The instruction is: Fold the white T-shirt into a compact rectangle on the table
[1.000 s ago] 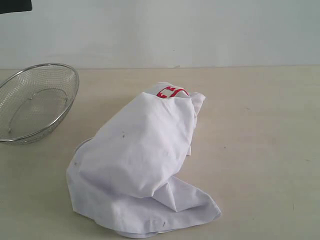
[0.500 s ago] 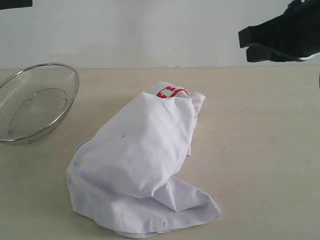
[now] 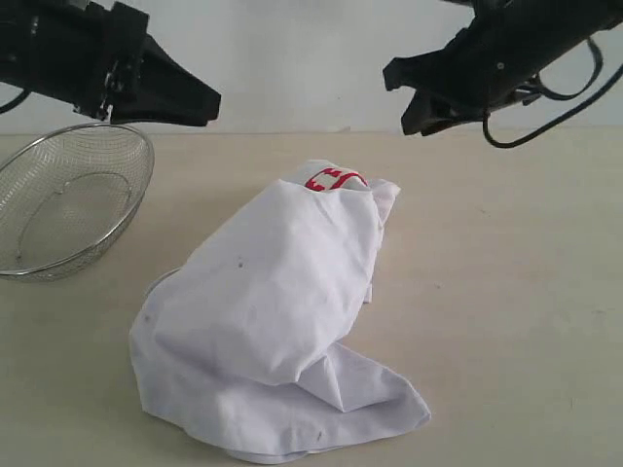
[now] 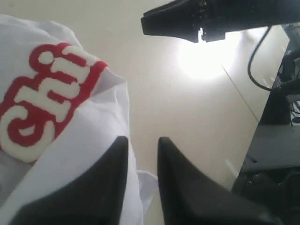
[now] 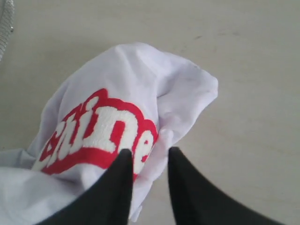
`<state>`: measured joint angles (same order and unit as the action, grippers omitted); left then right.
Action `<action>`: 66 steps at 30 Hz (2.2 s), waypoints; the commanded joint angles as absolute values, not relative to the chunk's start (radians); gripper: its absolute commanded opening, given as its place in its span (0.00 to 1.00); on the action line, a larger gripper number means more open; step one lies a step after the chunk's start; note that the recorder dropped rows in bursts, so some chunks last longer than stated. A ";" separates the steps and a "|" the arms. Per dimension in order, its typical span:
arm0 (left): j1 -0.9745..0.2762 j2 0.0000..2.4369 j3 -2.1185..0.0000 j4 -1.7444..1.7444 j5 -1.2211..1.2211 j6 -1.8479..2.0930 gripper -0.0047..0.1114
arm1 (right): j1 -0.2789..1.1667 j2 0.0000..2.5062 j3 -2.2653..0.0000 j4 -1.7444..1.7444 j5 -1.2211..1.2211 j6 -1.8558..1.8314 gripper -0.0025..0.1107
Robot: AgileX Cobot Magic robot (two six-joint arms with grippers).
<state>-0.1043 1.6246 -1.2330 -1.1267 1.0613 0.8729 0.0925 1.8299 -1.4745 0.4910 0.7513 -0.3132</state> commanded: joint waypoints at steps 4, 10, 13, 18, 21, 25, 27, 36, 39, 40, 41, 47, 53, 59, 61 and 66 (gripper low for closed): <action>-0.146 1.625 -1.234 -1.046 1.038 0.814 0.23 | 0.090 1.996 -1.492 0.491 0.696 -0.269 0.52; -0.212 1.625 -1.234 -1.022 0.991 0.800 0.32 | 0.090 2.077 -1.492 0.674 0.655 -0.344 0.52; -0.244 1.629 -1.234 -1.020 0.955 0.800 0.33 | 0.090 2.105 -1.492 0.719 0.632 -0.378 0.51; -0.286 1.630 -1.232 -0.932 0.837 0.727 0.33 | 0.090 2.136 -1.497 0.790 0.612 -0.429 0.42; -0.304 1.631 -1.232 -0.897 0.818 0.700 0.33 | 0.092 2.154 -1.500 0.851 0.586 -0.481 0.43; -0.324 1.645 -1.232 -0.895 0.807 0.696 0.33 | 0.092 2.191 -1.500 0.860 0.582 -0.488 0.43; -0.326 1.678 -1.232 -0.895 0.797 0.692 0.33 | 0.092 2.205 -1.500 0.860 0.587 -0.490 0.43; -0.326 1.796 -1.232 -0.899 0.700 0.672 0.33 | 0.067 2.156 -1.503 0.783 0.585 -0.552 0.02; -0.326 1.798 -1.232 -0.899 0.662 0.674 0.33 | -0.008 2.138 -1.576 0.687 0.685 -0.480 0.02; -0.326 1.798 -1.232 -0.899 0.660 0.674 0.33 | -0.029 2.138 -1.598 0.665 0.716 -0.476 0.02; -0.326 1.798 -1.232 -0.899 0.657 0.674 0.33 | -0.054 2.137 -1.622 0.655 0.743 -0.474 0.02; -0.326 1.798 -1.232 -0.889 0.666 0.674 0.33 | -0.109 2.137 -1.726 0.536 0.765 -0.388 0.02; -0.323 1.798 -1.232 -0.881 0.684 0.672 0.33 | -0.109 2.137 -1.825 0.350 0.846 -0.250 0.02; -0.323 1.793 -1.234 -0.884 0.710 0.664 0.33 | -0.109 2.180 -1.825 0.540 0.962 -0.314 0.29; -0.323 1.788 -1.234 -0.884 0.728 0.664 0.33 | -0.102 2.205 -1.825 0.566 0.978 -0.322 0.54; -0.323 1.780 -1.234 -0.884 0.748 0.664 0.33 | -0.069 2.264 -1.825 0.562 1.006 -0.322 0.58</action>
